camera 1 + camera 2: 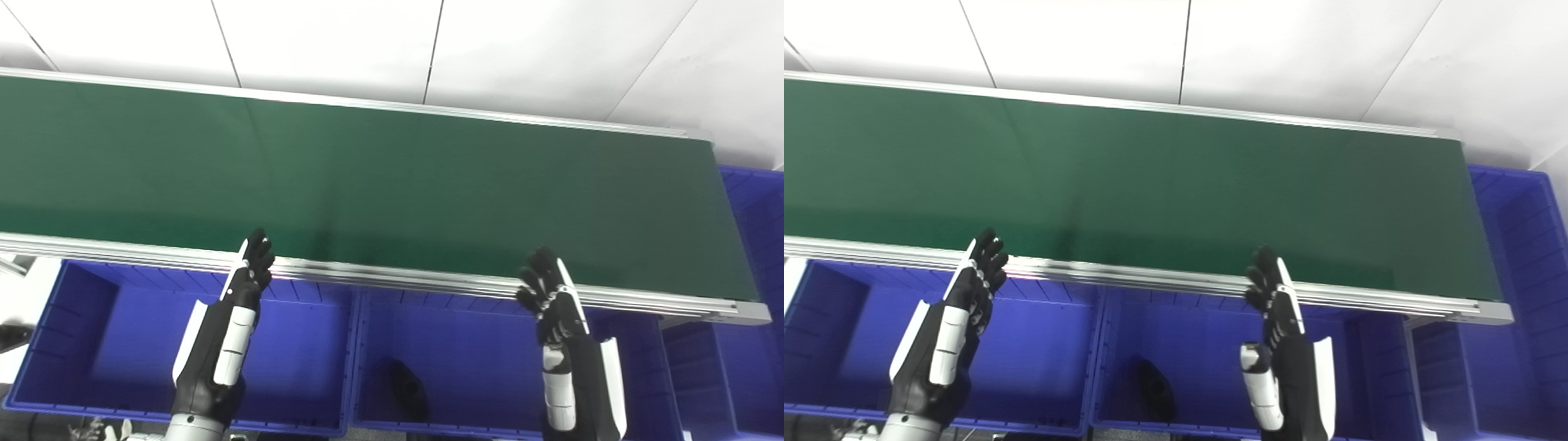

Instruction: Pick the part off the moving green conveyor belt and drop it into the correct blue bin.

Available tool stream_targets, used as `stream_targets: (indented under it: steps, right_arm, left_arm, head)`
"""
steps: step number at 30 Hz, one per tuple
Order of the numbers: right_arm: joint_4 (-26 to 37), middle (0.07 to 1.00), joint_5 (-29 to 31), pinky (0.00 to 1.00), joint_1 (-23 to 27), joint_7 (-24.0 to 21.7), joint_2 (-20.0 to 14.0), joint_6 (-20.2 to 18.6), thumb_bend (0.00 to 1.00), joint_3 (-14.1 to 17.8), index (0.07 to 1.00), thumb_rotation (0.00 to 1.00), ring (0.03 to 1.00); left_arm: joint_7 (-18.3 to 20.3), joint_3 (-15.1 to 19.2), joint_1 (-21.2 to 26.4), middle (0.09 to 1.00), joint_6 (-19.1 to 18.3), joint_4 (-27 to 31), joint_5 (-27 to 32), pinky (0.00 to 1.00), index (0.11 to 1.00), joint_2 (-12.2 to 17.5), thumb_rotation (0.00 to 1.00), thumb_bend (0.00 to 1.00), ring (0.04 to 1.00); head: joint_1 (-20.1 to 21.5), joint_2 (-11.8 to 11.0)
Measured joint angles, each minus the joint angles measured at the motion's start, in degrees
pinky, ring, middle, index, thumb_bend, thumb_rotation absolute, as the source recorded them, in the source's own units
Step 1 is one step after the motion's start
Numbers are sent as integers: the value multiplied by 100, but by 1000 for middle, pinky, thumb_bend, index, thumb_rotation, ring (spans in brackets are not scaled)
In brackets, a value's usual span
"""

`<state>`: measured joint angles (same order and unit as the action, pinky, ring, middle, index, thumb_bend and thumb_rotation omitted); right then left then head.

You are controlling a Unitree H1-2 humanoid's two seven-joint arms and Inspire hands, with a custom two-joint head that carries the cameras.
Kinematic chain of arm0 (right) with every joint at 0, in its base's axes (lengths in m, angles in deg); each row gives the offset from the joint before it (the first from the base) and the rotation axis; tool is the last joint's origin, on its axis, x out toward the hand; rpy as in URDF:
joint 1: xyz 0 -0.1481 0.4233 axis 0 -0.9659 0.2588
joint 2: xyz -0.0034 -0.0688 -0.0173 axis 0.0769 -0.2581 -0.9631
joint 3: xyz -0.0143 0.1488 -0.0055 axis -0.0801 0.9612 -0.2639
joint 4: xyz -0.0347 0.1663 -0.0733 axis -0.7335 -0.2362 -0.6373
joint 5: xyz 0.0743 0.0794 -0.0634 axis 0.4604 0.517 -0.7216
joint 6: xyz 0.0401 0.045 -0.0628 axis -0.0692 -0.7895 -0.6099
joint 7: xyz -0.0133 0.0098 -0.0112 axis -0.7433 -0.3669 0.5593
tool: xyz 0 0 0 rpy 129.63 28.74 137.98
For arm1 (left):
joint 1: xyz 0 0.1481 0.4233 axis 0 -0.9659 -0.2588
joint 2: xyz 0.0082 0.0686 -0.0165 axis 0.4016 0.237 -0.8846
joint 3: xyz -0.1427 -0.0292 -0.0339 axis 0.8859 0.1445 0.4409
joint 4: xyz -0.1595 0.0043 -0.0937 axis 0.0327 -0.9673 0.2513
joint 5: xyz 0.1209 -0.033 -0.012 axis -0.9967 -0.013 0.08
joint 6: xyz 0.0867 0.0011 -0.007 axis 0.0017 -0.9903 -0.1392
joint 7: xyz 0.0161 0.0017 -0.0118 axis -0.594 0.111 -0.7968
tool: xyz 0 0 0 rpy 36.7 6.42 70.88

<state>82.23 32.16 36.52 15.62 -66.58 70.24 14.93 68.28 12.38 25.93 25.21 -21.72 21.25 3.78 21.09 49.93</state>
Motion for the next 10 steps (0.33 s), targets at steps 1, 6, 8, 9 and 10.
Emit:
stream_targets:
  steps: [1, 6, 8, 9, 10]
  right_arm:
    - [-26, 994, -1, 960, 21, 72, -23, 14, 844, -3, 982, 1000, 985]
    - [-398, 1000, -33, 972, 215, 399, -228, 350, 838, -6, 996, 1000, 995]
    - [-975, 1000, -162, 962, 382, 578, -299, 650, 823, -22, 990, 1000, 987]
    - [-1374, 1000, -274, 968, 508, 653, -333, 813, 818, -23, 992, 1000, 990]
    - [-1628, 1000, -346, 972, 596, 717, -353, 941, 815, -36, 993, 1000, 991]
  left_arm:
    - [2, 0, 0, 1000, 29, -26, 0, 1000, 1000, 13, 1000, 669, 1000]
    - [14, 4, -2, 1000, 240, -179, 0, 1000, 1000, 107, 1000, 673, 1000]
    - [14, 4, -2, 1000, 412, -206, 1, 1000, 1000, 111, 1000, 676, 1000]
    - [16, 4, -13, 1000, 568, -217, 22, 1000, 1000, 109, 1000, 679, 1000]
    - [28, 4, -22, 1000, 701, -222, 59, 1000, 1000, 115, 1000, 681, 1000]
  head:
    - [0, -27]
    - [35, -194]
    - [26, -255]
    - [26, -256]
    - [26, -299]
